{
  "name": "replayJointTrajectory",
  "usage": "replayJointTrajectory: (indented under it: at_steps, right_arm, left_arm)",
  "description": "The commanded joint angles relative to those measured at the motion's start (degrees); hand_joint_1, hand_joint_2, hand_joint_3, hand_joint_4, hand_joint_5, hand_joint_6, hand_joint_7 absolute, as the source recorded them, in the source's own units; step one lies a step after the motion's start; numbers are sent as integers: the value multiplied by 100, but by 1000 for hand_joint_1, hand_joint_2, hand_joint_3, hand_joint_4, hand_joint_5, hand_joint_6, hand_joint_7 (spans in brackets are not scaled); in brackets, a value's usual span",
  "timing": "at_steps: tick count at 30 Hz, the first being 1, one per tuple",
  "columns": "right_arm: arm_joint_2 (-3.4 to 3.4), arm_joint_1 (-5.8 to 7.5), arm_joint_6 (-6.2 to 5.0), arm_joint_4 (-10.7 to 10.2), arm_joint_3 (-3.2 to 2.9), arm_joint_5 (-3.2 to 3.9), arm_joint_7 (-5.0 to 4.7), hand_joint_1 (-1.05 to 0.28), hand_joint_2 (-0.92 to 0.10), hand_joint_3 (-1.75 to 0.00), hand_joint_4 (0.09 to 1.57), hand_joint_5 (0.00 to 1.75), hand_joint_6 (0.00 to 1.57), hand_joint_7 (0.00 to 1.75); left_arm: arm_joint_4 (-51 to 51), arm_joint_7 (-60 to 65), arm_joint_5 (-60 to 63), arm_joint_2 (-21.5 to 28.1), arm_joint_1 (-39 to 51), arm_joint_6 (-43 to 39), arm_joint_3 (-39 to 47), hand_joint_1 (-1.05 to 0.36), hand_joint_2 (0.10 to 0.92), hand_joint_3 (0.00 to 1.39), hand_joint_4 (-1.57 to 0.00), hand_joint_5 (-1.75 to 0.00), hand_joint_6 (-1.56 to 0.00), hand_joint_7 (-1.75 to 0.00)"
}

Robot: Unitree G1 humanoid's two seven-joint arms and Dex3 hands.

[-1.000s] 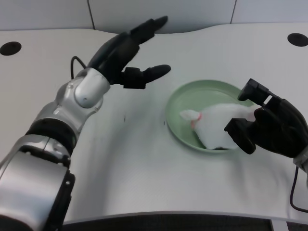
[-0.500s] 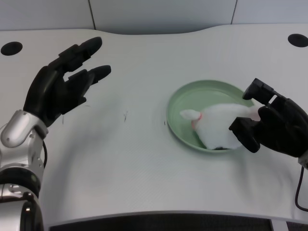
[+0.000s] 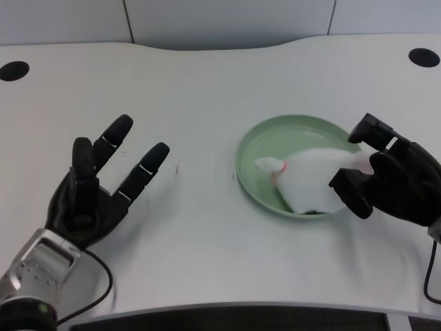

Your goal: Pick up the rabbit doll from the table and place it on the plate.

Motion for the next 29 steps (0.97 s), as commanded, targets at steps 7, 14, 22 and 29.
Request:
replayJointTrajectory:
  at_steps: [7, 14, 22, 29]
  right_arm:
    - [-163, 66, 39, 102, -9, -43, -205, -545, -920, -74, 1023, 1746, 774, 1746]
    - [-158, 37, 73, 137, -50, -8, -203, -535, -919, -79, 1010, 1746, 745, 1746]
    - [-141, 37, 61, 121, 0, -58, -315, -531, -918, -65, 1026, 1746, 773, 1746]
    - [-123, -2, 157, 124, -8, -20, -270, -530, -918, -57, 1020, 1746, 768, 1746]
  left_arm:
    - [245, -660, 212, 482, 197, 38, -183, -731, 921, 498, -704, -263, -566, -79]
    - [813, -1238, 404, 839, -56, -139, -260, -723, 921, 334, -806, -252, -685, -83]
    - [1139, -1447, 633, 915, -195, -315, -371, -706, 921, 302, -848, -220, -716, -67]
    - [1284, -1498, 726, 882, -279, -419, -404, -694, 921, 326, -873, -199, -745, -61]
